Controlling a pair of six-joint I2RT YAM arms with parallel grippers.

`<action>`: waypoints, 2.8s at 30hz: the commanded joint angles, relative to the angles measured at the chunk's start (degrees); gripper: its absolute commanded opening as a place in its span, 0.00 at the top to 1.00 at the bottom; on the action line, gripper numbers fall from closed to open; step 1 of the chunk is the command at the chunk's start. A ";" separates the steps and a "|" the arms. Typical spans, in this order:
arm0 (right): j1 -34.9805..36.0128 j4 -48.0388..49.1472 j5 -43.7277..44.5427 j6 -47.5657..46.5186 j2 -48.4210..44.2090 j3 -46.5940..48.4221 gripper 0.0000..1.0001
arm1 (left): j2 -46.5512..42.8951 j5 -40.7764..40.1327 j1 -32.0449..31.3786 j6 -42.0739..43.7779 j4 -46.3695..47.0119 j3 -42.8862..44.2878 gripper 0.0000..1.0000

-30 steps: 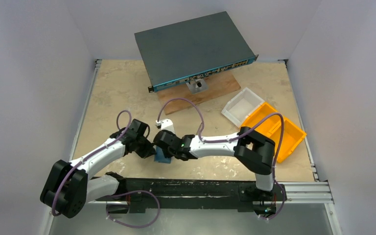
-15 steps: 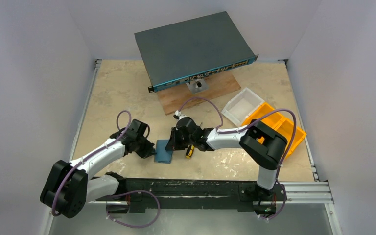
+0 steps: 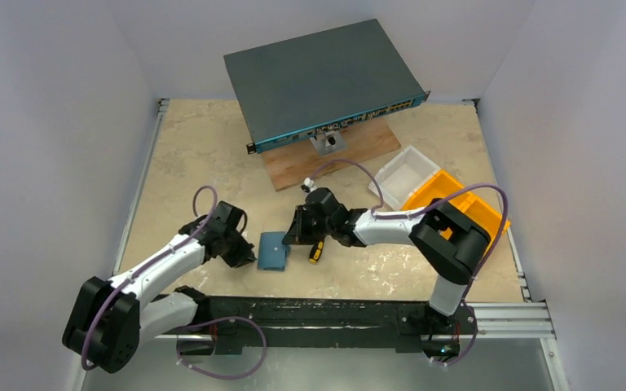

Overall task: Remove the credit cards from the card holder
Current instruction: Open the card holder at the center of the board.

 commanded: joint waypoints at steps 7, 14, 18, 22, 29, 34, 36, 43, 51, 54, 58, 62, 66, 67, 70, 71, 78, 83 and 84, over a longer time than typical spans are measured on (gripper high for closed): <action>1.94 -12.01 4.63 -3.90 -7.33 10.14 1.00 | -12.31 -6.45 0.03 12.83 -15.73 8.95 0.69; 6.93 -16.94 4.66 -4.76 -1.48 19.71 1.00 | -17.22 -9.20 0.01 14.40 -19.74 10.69 0.65; 7.83 -18.92 6.33 -4.75 0.16 21.84 1.00 | -17.93 -10.07 0.29 14.73 -20.40 9.85 0.66; 7.02 -20.92 8.76 -4.57 0.10 20.21 1.00 | -17.56 -9.59 0.45 14.55 -19.22 8.14 0.69; 3.57 -21.26 12.42 -7.21 -0.95 13.31 1.00 | -14.83 -6.56 0.49 14.31 -15.25 6.65 0.74; 2.95 -21.41 12.80 -9.91 3.53 12.67 1.00 | -11.87 -5.03 0.45 13.72 -11.94 5.78 0.76; 2.99 -21.11 12.85 -10.55 5.49 12.99 1.00 | -10.37 -4.33 0.45 13.40 -10.64 5.46 0.78; 2.99 -21.11 14.37 -11.80 8.16 13.72 1.00 | -6.06 -3.30 0.42 12.54 -6.19 3.85 0.86; 3.04 -22.39 16.35 -13.55 7.59 14.62 1.00 | -2.44 -1.16 0.20 13.46 -2.36 4.04 0.90; 3.08 -22.60 16.03 -13.66 7.19 15.04 1.00 | -1.35 0.95 -0.23 13.52 -0.60 4.61 0.90; 3.01 -22.90 15.43 -14.05 5.96 15.61 1.00 | 0.47 2.97 -0.62 13.59 1.18 5.74 0.91; 3.07 -23.60 15.38 -14.35 4.09 16.02 0.91 | 1.67 4.73 -1.03 13.60 3.32 6.65 0.91; 3.08 -24.33 15.33 -14.62 1.48 16.70 0.74 | 3.76 6.63 -1.48 13.36 5.19 7.71 0.91; 3.08 -24.41 15.37 -14.62 0.54 16.80 0.69 | 4.26 6.91 -1.60 13.27 5.47 7.99 0.90; 3.05 -24.55 15.53 -14.43 -2.57 16.92 0.64 | 5.91 7.52 -1.91 13.01 5.89 8.98 0.90; 3.08 -24.77 15.66 -14.25 -4.02 16.87 0.63 | 6.58 7.56 -1.92 12.87 5.91 9.40 0.90; 3.08 -25.91 16.56 -13.42 -10.10 15.44 0.62 | 9.73 8.65 -2.94 10.97 7.25 11.19 0.89; 3.08 -26.81 17.91 -13.46 -13.62 12.84 0.66 | 12.67 8.75 -5.18 9.92 8.44 12.94 0.89; 3.10 -26.30 17.17 -13.50 -14.18 11.92 0.68 | 13.40 8.74 -5.64 9.61 8.88 13.22 0.89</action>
